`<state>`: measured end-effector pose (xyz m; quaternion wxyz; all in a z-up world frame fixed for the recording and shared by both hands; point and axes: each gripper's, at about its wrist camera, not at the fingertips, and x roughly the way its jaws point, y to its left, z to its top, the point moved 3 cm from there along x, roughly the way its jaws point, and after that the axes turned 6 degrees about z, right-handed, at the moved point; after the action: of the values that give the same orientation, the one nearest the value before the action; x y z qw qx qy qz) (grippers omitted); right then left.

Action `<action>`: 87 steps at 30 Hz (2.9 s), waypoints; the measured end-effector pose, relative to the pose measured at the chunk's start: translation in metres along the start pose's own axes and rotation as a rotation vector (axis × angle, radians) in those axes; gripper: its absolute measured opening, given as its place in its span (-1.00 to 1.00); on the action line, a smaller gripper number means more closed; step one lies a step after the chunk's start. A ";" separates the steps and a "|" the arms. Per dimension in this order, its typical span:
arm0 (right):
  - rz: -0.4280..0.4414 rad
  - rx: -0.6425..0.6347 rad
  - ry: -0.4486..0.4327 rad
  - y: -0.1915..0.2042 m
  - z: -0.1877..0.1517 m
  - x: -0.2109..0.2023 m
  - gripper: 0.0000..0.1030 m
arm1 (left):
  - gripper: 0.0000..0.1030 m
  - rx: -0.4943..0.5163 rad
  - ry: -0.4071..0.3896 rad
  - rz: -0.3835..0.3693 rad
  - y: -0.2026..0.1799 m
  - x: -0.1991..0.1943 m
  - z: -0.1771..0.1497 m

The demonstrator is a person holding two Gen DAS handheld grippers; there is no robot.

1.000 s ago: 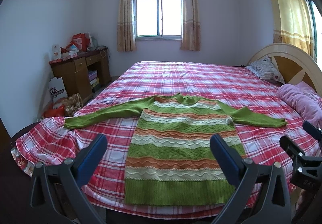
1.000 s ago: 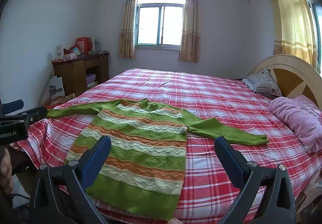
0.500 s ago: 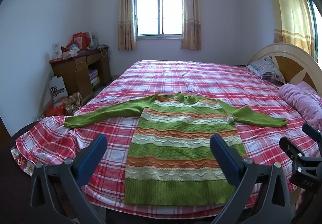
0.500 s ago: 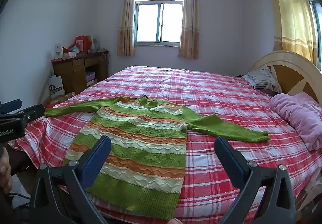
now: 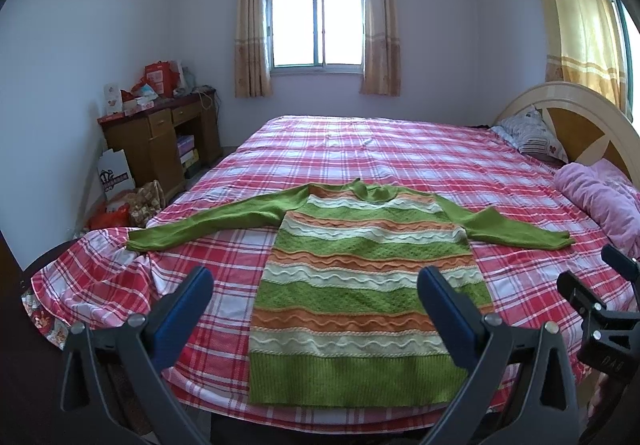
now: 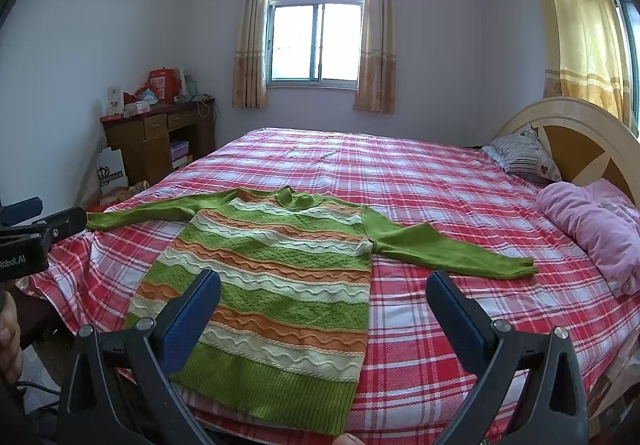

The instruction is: Fold small clothes

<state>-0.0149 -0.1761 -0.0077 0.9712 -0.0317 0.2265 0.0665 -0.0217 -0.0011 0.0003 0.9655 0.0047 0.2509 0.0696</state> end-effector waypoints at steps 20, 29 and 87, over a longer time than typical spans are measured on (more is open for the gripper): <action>-0.051 0.072 0.091 -0.069 -0.020 0.065 0.98 | 1.00 0.082 0.134 -0.044 -0.010 0.074 -0.011; -0.013 0.250 0.149 -0.155 -0.042 0.134 0.98 | 1.00 0.142 0.165 -0.024 -0.030 0.147 -0.007; -0.099 0.390 0.084 -0.367 0.139 0.185 -0.95 | 1.00 -0.070 0.272 0.087 0.009 0.272 -0.024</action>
<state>0.2629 -0.5048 0.0465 0.9507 0.1430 0.2736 -0.0277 0.2006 0.0442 -0.1519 0.9183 -0.0276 0.3764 0.1199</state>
